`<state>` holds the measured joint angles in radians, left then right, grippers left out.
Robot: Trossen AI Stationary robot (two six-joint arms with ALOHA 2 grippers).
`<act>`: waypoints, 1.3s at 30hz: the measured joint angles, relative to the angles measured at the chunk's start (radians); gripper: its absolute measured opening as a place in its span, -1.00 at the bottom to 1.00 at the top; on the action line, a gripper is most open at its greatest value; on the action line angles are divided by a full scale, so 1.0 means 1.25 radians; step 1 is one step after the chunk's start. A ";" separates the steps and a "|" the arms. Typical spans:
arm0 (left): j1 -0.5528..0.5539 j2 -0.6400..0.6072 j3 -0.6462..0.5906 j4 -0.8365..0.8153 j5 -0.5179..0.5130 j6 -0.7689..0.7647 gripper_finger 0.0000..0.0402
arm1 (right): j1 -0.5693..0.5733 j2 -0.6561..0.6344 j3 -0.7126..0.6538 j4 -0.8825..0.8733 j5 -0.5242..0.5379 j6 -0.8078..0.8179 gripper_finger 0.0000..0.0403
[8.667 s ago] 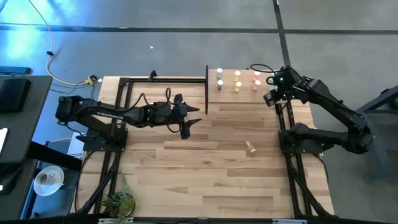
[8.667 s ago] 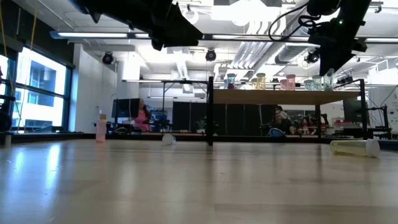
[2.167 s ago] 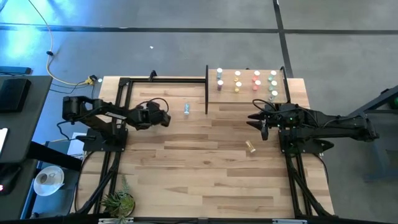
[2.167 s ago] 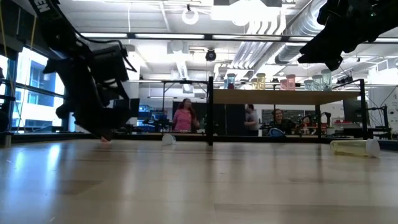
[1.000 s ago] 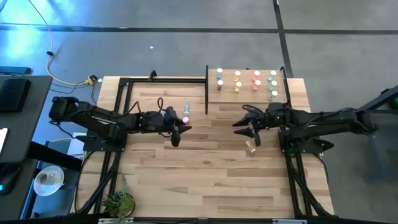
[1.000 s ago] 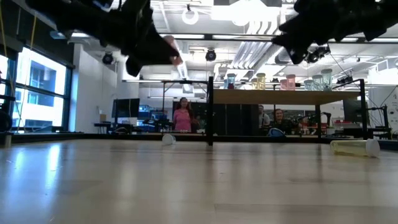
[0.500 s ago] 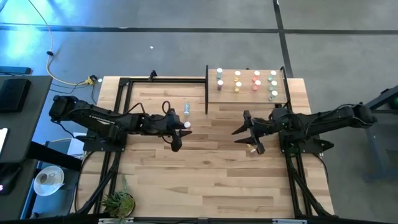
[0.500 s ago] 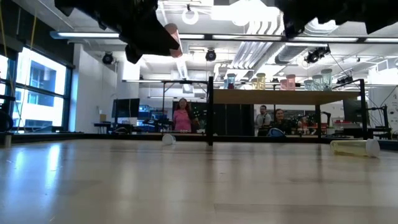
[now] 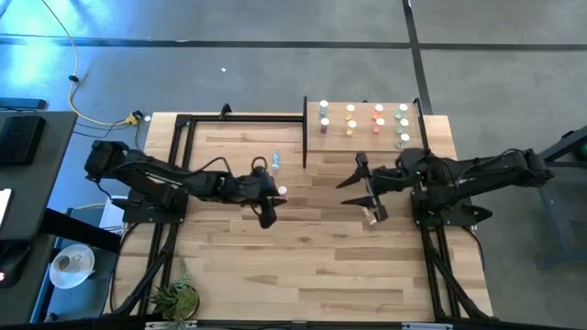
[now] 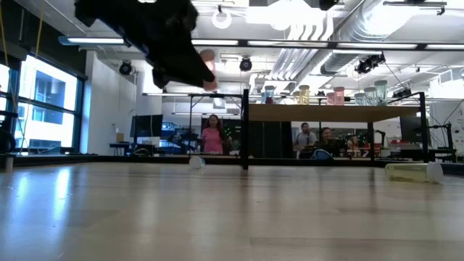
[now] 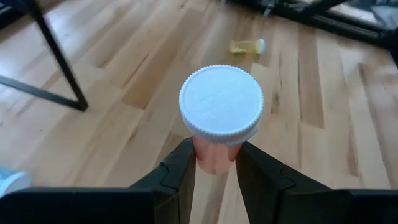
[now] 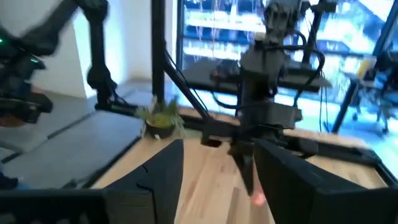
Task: Pick and place medicine bottles onto shelf by color
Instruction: Put the pink medicine bottle aligned with the other pink medicine bottle on the shelf
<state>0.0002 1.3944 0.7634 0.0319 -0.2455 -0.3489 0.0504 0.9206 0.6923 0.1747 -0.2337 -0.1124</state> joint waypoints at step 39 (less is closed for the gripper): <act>-0.002 0.196 0.214 -0.122 0.006 0.134 -0.53 | -0.040 0.470 0.243 -0.112 0.055 -0.091 -0.06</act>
<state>-0.0017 1.6390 1.0306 -0.1208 -0.2382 -0.1811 -0.0002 1.5085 0.9966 0.0347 -0.1651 -0.2264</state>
